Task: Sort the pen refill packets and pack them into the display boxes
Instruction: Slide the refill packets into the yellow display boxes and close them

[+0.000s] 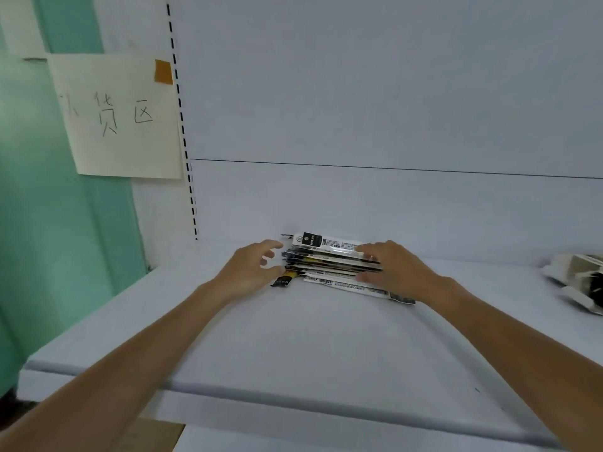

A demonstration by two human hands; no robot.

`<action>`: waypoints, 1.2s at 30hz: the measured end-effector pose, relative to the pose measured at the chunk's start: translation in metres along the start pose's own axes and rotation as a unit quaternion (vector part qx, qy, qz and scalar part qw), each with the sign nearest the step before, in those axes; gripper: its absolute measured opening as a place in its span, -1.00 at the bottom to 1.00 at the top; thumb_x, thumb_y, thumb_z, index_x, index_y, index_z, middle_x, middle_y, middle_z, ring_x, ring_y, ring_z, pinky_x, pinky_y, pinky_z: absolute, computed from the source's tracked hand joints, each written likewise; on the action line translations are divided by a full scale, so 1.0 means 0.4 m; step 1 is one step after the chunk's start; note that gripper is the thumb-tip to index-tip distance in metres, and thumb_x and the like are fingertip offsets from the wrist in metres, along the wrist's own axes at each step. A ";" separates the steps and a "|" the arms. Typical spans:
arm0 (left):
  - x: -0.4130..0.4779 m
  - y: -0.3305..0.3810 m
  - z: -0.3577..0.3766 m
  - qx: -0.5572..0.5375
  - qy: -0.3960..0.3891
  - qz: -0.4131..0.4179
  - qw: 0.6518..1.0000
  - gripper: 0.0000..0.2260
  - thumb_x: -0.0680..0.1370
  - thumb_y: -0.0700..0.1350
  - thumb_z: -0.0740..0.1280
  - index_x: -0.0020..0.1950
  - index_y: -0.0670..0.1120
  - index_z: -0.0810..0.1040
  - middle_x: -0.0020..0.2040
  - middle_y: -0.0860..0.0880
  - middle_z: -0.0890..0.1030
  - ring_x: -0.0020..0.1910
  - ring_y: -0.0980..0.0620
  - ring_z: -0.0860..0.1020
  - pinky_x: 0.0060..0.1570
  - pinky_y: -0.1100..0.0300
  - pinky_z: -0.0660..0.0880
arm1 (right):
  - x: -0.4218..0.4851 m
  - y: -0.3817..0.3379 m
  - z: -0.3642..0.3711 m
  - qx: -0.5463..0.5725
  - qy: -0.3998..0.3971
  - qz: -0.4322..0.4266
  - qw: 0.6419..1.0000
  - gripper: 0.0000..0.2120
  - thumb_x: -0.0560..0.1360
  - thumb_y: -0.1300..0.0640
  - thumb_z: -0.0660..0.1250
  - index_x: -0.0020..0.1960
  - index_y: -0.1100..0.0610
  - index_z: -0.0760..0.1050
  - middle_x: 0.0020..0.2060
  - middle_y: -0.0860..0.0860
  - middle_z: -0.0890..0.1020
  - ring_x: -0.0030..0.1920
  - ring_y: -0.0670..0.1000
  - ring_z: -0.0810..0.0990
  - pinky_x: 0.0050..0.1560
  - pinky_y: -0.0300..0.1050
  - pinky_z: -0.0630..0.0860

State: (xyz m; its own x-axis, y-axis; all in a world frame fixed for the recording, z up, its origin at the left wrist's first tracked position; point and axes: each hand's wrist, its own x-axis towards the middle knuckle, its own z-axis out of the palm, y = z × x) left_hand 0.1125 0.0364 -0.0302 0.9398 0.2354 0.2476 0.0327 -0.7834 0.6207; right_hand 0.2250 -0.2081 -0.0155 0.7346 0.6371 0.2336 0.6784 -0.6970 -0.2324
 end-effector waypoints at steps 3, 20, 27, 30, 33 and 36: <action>0.025 0.009 0.008 0.010 -0.006 0.017 1.000 -0.59 0.51 -0.01 0.36 0.34 0.05 0.40 0.10 0.05 0.48 0.03 0.06 0.48 0.02 0.26 0.36 | 0.011 -0.008 0.011 -0.025 0.048 -0.032 0.998 -0.73 0.52 0.07 0.29 0.20 0.06 0.52 0.05 0.04 0.53 0.15 0.06 0.45 0.08 -0.08 0.41; 0.030 0.007 -0.019 -0.038 0.082 0.034 0.995 -0.85 0.54 -0.14 0.32 -0.24 -0.03 0.50 -0.22 0.07 0.60 -0.27 0.25 0.59 -0.35 0.44 0.35 | -0.023 -0.084 -0.006 -0.089 0.142 -0.112 0.979 -0.84 0.58 0.18 0.10 0.07 0.18 0.41 -0.17 -0.01 0.49 -0.19 0.06 0.42 -0.22 -0.13 0.28; -0.023 0.034 -0.047 -0.112 0.034 0.057 0.991 -0.90 0.54 -0.22 0.28 -0.12 -0.06 0.55 -0.25 0.09 0.66 -0.20 0.27 0.57 -0.35 0.51 0.32 | -0.023 -0.127 0.030 -0.108 0.075 -0.098 0.986 -0.65 0.52 0.01 0.22 0.27 0.06 0.36 0.10 -0.03 0.50 0.14 0.02 0.44 -0.02 -0.14 0.33; -0.051 0.028 -0.057 -0.117 0.029 0.076 0.990 -0.86 0.54 -0.27 0.27 -0.15 -0.05 0.53 -0.21 0.05 0.65 -0.31 0.39 0.54 -0.39 0.54 0.32 | -0.014 -0.135 0.043 -0.125 0.098 -0.107 0.982 -0.69 0.53 0.06 0.21 0.25 0.09 0.41 0.05 0.02 0.47 0.12 0.04 0.42 -0.05 -0.16 0.29; -0.069 0.008 -0.067 -0.106 0.048 0.083 0.990 -0.93 0.53 -0.24 0.31 -0.12 -0.11 0.55 -0.20 0.01 0.65 -0.32 0.37 0.54 -0.40 0.54 0.32 | -0.012 -0.142 0.042 -0.144 0.102 -0.131 0.976 -0.77 0.54 0.13 0.21 0.17 0.16 0.42 0.05 0.06 0.47 0.09 0.09 0.43 -0.04 -0.12 0.32; -0.080 -0.020 -0.082 -0.065 0.056 0.061 0.994 -0.82 0.51 -0.23 0.34 -0.19 0.04 0.52 -0.18 0.12 0.63 -0.20 0.27 0.55 -0.30 0.54 0.33 | -0.016 -0.160 0.040 -0.217 0.113 -0.163 0.956 -0.86 0.51 0.22 0.24 0.06 0.20 0.41 -0.08 0.08 0.54 -0.08 0.15 0.53 -0.18 -0.08 0.27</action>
State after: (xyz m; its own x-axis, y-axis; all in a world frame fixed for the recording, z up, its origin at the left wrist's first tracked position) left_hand 0.0712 0.0540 -0.0187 0.8903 0.2104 0.4039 -0.1307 -0.7315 0.6692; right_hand 0.1772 -0.1622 -0.0169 0.4296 0.7904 0.4367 0.7644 -0.5757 0.2901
